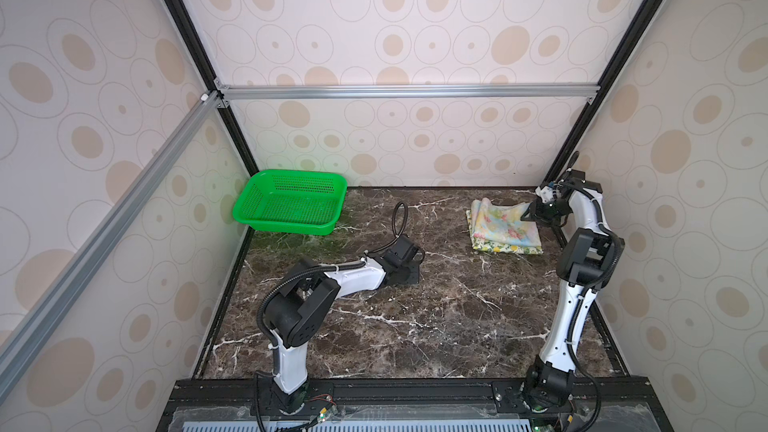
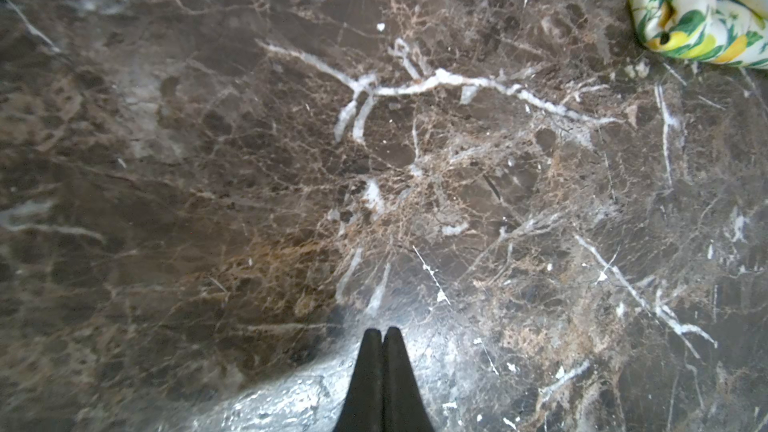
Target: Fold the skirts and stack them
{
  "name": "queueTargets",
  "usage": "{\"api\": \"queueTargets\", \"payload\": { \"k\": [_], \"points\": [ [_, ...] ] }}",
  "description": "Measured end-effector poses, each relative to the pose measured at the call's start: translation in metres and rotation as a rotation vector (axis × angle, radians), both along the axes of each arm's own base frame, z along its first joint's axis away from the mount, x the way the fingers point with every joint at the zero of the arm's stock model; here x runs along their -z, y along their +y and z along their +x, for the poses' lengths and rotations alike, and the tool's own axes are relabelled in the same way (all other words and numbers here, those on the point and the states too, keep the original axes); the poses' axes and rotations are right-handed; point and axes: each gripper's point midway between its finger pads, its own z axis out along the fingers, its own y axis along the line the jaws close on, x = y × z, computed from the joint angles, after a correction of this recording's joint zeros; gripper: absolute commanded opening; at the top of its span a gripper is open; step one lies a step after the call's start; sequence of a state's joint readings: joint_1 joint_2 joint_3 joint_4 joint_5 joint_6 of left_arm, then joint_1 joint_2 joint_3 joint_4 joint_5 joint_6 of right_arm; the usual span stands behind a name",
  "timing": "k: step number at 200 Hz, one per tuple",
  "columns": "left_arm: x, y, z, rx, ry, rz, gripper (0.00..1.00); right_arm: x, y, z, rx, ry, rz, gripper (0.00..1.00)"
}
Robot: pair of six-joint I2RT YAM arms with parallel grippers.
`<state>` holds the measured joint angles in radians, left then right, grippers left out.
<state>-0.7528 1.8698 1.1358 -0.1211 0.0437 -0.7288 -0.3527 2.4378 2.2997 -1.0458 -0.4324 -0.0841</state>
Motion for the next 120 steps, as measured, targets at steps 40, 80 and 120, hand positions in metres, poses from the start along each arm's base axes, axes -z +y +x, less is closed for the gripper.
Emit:
{"api": "queueTargets", "payload": {
  "k": [40,80,120],
  "points": [
    [-0.002,0.0,0.0,-0.01,-0.005,-0.011,0.0,0.016,0.0,-0.013,0.063,0.022,0.004,0.62],
    [-0.008,0.007,-0.002,-0.026,-0.028,-0.014,0.0,-0.007,-0.009,-0.026,0.145,-0.03,-0.046,0.65],
    [-0.031,0.008,0.007,-0.047,-0.093,-0.045,0.0,-0.046,-0.023,-0.04,0.209,-0.107,-0.153,0.66]
  ]
}}
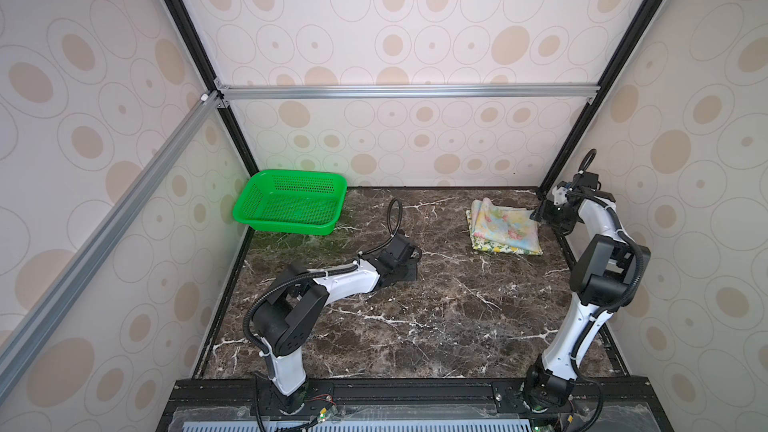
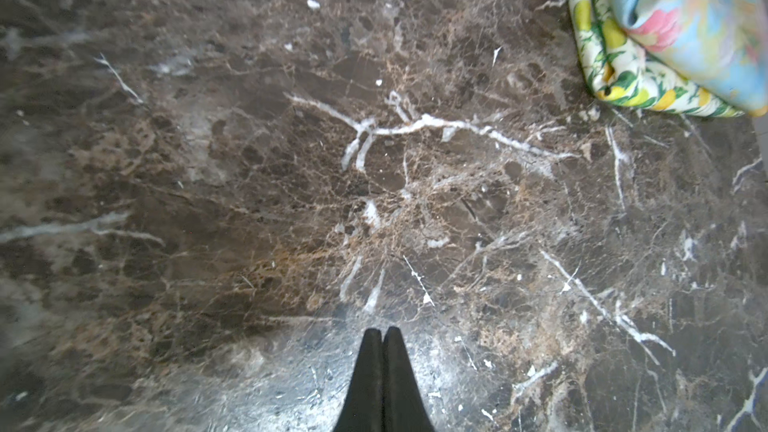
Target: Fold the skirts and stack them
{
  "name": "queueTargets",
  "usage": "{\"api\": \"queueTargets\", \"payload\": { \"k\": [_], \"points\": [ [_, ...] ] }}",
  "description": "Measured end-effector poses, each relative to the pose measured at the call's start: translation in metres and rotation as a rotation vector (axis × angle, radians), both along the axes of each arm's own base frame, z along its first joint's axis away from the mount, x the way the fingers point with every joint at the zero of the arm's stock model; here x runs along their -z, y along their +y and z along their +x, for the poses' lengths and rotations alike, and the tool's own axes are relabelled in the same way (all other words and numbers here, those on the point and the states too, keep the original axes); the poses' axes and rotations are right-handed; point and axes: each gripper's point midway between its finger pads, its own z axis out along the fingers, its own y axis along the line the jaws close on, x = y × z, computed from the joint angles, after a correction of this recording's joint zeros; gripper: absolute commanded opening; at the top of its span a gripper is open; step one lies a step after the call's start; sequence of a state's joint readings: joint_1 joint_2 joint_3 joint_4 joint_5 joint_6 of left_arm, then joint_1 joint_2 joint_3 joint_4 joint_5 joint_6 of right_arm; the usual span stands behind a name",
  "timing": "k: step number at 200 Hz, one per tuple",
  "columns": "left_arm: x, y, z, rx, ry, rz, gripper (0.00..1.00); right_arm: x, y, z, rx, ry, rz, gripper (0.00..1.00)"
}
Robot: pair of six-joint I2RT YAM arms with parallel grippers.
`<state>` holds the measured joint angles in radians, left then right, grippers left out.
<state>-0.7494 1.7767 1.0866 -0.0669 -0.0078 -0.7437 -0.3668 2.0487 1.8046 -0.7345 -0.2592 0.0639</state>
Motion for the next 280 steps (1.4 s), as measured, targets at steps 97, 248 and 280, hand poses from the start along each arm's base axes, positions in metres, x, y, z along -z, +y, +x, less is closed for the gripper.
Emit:
{"api": "queueTargets", "payload": {
  "k": [97,248,280],
  "points": [
    [-0.054,0.135,0.065,-0.383,-0.182,0.04,0.99,0.027,0.057,-0.085,0.032,0.005,-0.023,1.0],
    [-0.052,0.331,0.015,-0.662,-0.601,0.701,0.99,0.053,0.148,-0.1,-0.152,-0.359,-0.4,0.99],
    [-0.028,0.336,0.01,-0.628,-0.627,0.753,0.99,0.051,0.147,-0.1,-0.151,-0.445,-0.493,0.99]
  ]
}}
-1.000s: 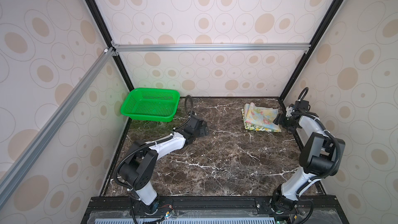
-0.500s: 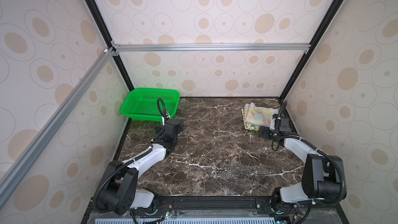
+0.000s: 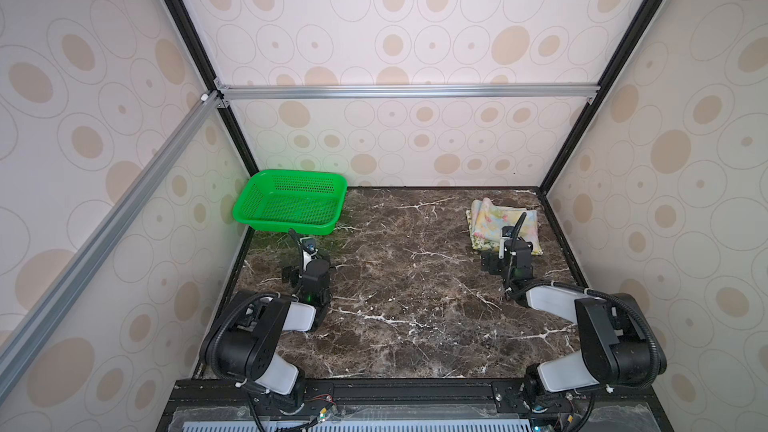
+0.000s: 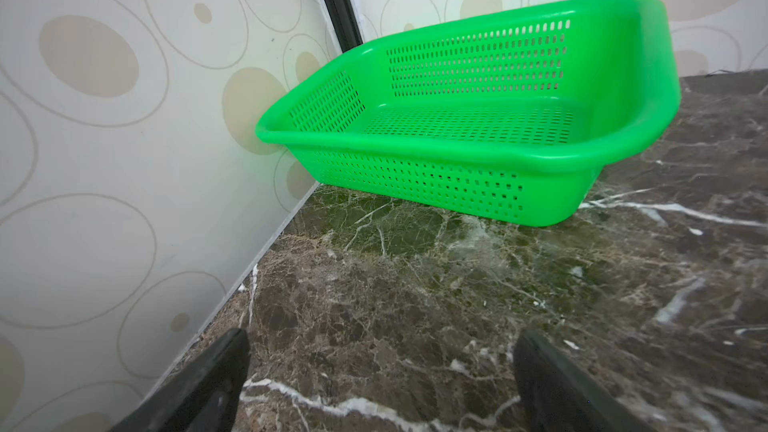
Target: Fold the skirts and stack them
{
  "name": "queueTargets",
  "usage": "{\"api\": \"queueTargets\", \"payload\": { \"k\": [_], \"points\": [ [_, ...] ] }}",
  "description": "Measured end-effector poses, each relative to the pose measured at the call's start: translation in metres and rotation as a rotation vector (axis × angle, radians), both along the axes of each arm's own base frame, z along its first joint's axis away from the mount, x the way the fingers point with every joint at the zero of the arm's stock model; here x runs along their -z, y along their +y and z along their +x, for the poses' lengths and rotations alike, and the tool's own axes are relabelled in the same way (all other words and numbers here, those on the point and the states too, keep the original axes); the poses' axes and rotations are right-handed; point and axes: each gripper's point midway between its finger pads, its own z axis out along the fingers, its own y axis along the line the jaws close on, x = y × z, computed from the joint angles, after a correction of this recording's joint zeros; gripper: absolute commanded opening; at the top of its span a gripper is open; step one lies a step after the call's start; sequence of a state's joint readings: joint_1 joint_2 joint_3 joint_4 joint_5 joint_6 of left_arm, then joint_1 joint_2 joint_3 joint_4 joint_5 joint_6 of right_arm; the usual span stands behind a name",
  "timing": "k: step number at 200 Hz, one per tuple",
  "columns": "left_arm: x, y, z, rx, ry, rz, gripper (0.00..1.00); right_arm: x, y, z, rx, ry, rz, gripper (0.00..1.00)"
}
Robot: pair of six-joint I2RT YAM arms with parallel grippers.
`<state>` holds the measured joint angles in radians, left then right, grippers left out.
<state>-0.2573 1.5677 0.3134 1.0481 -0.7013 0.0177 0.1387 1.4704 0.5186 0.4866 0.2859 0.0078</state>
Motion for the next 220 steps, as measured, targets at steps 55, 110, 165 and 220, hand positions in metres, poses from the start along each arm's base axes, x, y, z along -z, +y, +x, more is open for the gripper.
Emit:
{"api": "queueTargets", "payload": {
  "k": [55,110,165,220],
  "points": [
    [-0.018,0.008,0.014,0.134,-0.109,-0.085,0.99,0.0,-0.008,0.0,0.02,-0.089,-0.015,1.0],
    [-0.005,-0.009,0.012,0.328,-0.107,-0.153,0.99,0.002,-0.023,0.001,0.054,-0.136,0.024,1.0],
    [-0.007,-0.017,0.014,0.384,-0.119,-0.175,0.99,0.001,-0.021,0.002,0.048,-0.142,0.033,1.0],
    [-0.009,-0.017,0.014,0.388,-0.126,-0.176,0.99,0.001,-0.021,0.002,0.047,-0.14,0.033,1.0]
  ]
}}
